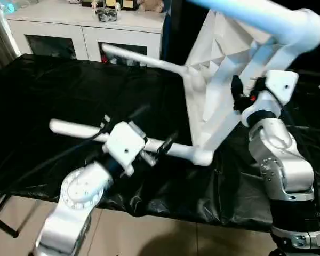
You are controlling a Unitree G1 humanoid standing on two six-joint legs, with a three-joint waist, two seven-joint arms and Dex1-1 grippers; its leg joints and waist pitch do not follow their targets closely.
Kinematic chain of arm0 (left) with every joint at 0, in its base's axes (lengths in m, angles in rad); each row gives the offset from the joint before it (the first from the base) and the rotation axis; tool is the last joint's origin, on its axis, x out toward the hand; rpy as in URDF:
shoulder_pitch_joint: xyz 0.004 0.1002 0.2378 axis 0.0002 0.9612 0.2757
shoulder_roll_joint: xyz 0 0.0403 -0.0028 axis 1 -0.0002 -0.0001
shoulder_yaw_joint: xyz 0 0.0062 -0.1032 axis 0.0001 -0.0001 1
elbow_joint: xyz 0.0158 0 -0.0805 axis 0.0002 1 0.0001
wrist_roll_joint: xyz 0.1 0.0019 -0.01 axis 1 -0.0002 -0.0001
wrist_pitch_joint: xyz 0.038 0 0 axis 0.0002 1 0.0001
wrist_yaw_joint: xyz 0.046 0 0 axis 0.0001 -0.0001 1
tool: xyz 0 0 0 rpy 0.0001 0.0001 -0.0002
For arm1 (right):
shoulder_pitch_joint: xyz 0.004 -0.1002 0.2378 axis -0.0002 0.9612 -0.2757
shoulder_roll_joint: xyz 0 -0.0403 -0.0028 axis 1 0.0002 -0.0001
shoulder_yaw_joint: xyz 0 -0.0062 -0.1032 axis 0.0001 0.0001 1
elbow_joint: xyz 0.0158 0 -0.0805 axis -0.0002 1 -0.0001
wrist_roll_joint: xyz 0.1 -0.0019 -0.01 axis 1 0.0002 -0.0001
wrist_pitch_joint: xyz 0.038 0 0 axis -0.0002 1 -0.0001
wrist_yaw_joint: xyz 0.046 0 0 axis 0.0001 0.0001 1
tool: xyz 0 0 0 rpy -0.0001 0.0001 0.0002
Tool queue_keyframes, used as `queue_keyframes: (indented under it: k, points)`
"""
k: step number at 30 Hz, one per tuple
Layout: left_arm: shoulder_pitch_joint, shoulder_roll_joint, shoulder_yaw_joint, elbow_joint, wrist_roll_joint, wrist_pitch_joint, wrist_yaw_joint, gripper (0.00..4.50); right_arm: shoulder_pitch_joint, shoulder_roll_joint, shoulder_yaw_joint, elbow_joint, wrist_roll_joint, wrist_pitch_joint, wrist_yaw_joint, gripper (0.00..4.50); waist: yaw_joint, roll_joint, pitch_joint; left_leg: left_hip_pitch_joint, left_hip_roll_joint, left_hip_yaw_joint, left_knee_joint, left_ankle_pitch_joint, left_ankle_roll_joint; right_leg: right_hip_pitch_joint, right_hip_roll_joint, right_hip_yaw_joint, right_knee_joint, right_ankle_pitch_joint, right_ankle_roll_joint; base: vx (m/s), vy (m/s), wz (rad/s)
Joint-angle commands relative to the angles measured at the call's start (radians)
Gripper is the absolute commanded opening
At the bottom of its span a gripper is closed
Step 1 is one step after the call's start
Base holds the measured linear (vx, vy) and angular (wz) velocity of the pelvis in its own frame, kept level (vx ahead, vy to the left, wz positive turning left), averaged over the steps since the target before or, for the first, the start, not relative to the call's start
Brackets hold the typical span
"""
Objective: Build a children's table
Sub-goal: Flip table
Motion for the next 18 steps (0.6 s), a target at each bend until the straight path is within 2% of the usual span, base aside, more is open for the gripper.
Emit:
queue_keyframes:
  k: [1, 2, 4, 5, 6, 7, 9, 11, 15, 16, 17, 18]
  points:
    - [-0.031, 0.012, 0.0, 0.005, 0.031, 0.009, -0.008, 4.5, 0.049, -0.02, 0.022, 0.081, -0.074, 0.1, -0.025, 2.09, -0.013, 0.011, -0.017, 0.023, 0.05, -0.038, -0.097, -0.453, -0.103, -0.014, -0.052, 0.042, -0.101, -0.416, -0.011, 0.0, 0.0, 0.0]
    - [-0.059, 0.02, 0.005, 0.017, 0.042, 0.006, -0.011, 4.5, 0.044, -0.022, 0.032, 0.08, -0.087, 0.109, -0.03, 2.09, -0.013, 0.008, -0.018, 0.021, 0.05, -0.037, -0.096, -0.44, -0.102, -0.012, -0.053, 0.043, -0.097, -0.392, -0.018, 0.0, 0.0, 0.0]
    - [-0.102, 0.034, 0.011, 0.039, 0.069, -0.02, -0.012, 4.5, 0.035, -0.022, 0.049, 0.082, -0.106, 0.126, -0.04, 2.08, -0.013, 0.011, -0.019, 0.023, 0.049, -0.038, -0.097, -0.44, -0.11, -0.013, -0.051, 0.044, -0.095, -0.372, -0.025, 0.0, 0.0, 0.0]
    - [-0.131, 0.039, 0.018, 0.055, 0.083, -0.04, -0.012, 4.5, 0.031, -0.018, 0.058, 0.089, -0.112, 0.128, -0.038, 2.08, -0.013, 0.006, -0.019, 0.022, 0.049, -0.039, -0.098, -0.444, -0.109, -0.012, -0.052, 0.044, -0.095, -0.372, -0.025, 0.0, 0.0, 0.0]
    - [-0.135, 0.039, 0.019, 0.057, 0.082, -0.041, -0.013, 4.5, 0.03, -0.018, 0.059, 0.09, -0.112, 0.127, -0.037, 2.08, -0.013, 0.006, -0.02, 0.023, 0.049, -0.039, -0.098, -0.444, -0.11, -0.012, -0.053, 0.044, -0.094, -0.365, -0.026, 0.0, 0.0, 0.0]
    - [-0.173, 0.043, 0.034, 0.066, 0.072, -0.051, -0.015, 4.5, 0.028, -0.016, 0.074, 0.103, -0.11, 0.12, -0.02, 2.08, -0.014, 0.006, -0.019, 0.019, 0.05, -0.041, -0.099, -0.442, -0.113, -0.008, -0.054, 0.043, -0.092, -0.353, -0.033, 0.0, 0.0, 0.0]
    - [-0.233, 0.051, 0.047, 0.076, 0.076, -0.068, -0.009, 4.5, 0.028, -0.005, 0.086, 0.125, -0.096, 0.098, 0.012, 2.08, -0.014, 0.005, -0.021, 0.022, 0.049, -0.04, -0.098, -0.443, -0.114, -0.01, -0.054, 0.044, -0.09, -0.338, -0.041, 0.0, 0.0, 0.0]
    - [-0.262, 0.058, 0.05, 0.08, 0.087, -0.078, -0.004, 4.5, 0.027, 0.002, 0.09, 0.138, -0.096, 0.085, 0.018, 2.63, -0.017, 0.007, -0.02, 0.017, 0.051, -0.042, -0.099, -0.437, -0.118, -0.005, -0.055, 0.044, -0.088, -0.306, -0.053, 0.0, 0.0, 0.0]
    - [-0.356, 0.076, 0.058, 0.088, 0.142, -0.124, 0.02, 4.5, 0.027, 0.03, 0.091, 0.173, -0.089, 0.05, 0.049, 2.96, -0.025, 0.007, -0.02, 0.013, 0.05, -0.043, -0.099, -0.444, -0.117, -0.003, -0.057, 0.044, -0.088, -0.302, -0.076, 0.0, 0.0, 0.0]
    - [-0.372, 0.083, 0.059, 0.088, 0.155, -0.144, 0.022, 4.5, 0.029, 0.032, 0.093, 0.173, -0.087, 0.049, 0.057, 3.09, -0.024, 0.006, -0.025, 0.014, 0.052, -0.043, -0.096, -0.433, -0.111, -0.002, -0.059, 0.044, -0.086, -0.282, -0.087, 0.0, 0.0, 0.0]
    - [-0.389, 0.09, 0.067, 0.086, 0.163, -0.163, 0.025, 4.5, 0.033, 0.033, 0.094, 0.169, -0.088, 0.05, 0.058, 3.09, -0.025, 0.0, -0.034, 0.003, 0.055, -0.044, -0.093, -0.361, -0.104, 0.012, -0.061, 0.043, -0.074, -0.194, -0.106, 0.0, 0.0, 0.0]
    - [-0.401, 0.097, 0.076, 0.085, 0.173, -0.176, 0.033, 4.5, 0.038, 0.033, 0.096, 0.163, -0.087, 0.053, 0.061, 3.23, -0.023, -0.003, -0.042, -0.002, 0.055, -0.042, -0.086, -0.286, -0.096, 0.02, -0.061, 0.042, -0.063, -0.108, -0.118, 0.0, 0.0, 0.0]
